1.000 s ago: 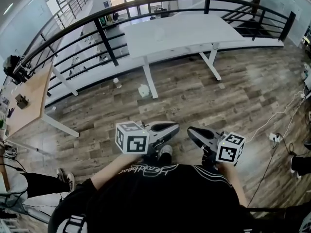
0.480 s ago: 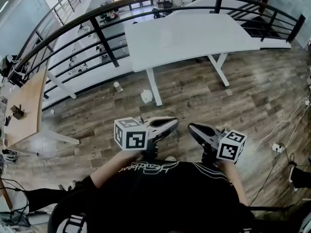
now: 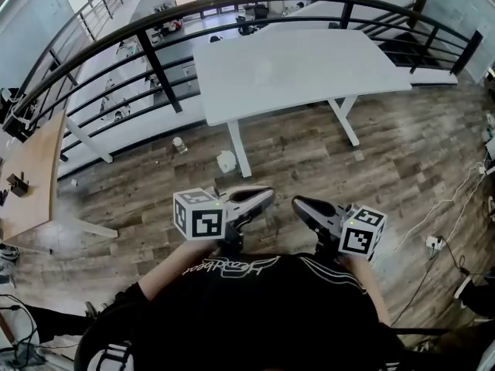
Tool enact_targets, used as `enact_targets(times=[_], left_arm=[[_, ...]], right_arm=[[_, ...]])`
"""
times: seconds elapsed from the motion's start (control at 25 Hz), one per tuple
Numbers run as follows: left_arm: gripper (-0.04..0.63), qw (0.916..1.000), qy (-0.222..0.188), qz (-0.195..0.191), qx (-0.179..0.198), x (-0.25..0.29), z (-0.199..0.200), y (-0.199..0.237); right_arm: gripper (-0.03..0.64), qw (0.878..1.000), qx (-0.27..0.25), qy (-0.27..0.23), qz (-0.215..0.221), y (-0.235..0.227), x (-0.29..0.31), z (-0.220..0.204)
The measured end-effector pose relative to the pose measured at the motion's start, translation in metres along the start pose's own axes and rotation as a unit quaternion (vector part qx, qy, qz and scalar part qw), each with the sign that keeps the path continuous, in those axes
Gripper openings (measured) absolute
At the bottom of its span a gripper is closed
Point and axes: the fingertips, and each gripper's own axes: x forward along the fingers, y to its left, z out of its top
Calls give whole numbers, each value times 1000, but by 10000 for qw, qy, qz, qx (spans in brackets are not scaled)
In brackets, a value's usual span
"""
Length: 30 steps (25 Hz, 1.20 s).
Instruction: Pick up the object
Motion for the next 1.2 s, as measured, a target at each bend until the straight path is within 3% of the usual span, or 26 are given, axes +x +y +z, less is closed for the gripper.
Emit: enact_targets(times=[0.24, 0.48, 0.88, 1.2], left_arm=[[8, 10000, -55, 24, 72, 16, 13, 10], [8, 9996, -147, 236, 52, 44, 43, 46], [8, 9966, -391, 677, -247, 150, 122, 134], [8, 9931, -600, 968, -264, 271, 200, 189]], right_arm=[[21, 10000, -63, -31, 68, -20, 2, 16], [21, 9995, -35, 28, 315, -66, 20, 46], [21, 9969, 52, 386, 683, -203, 38, 137], [21, 9927, 15, 613, 1038, -327, 27, 229]])
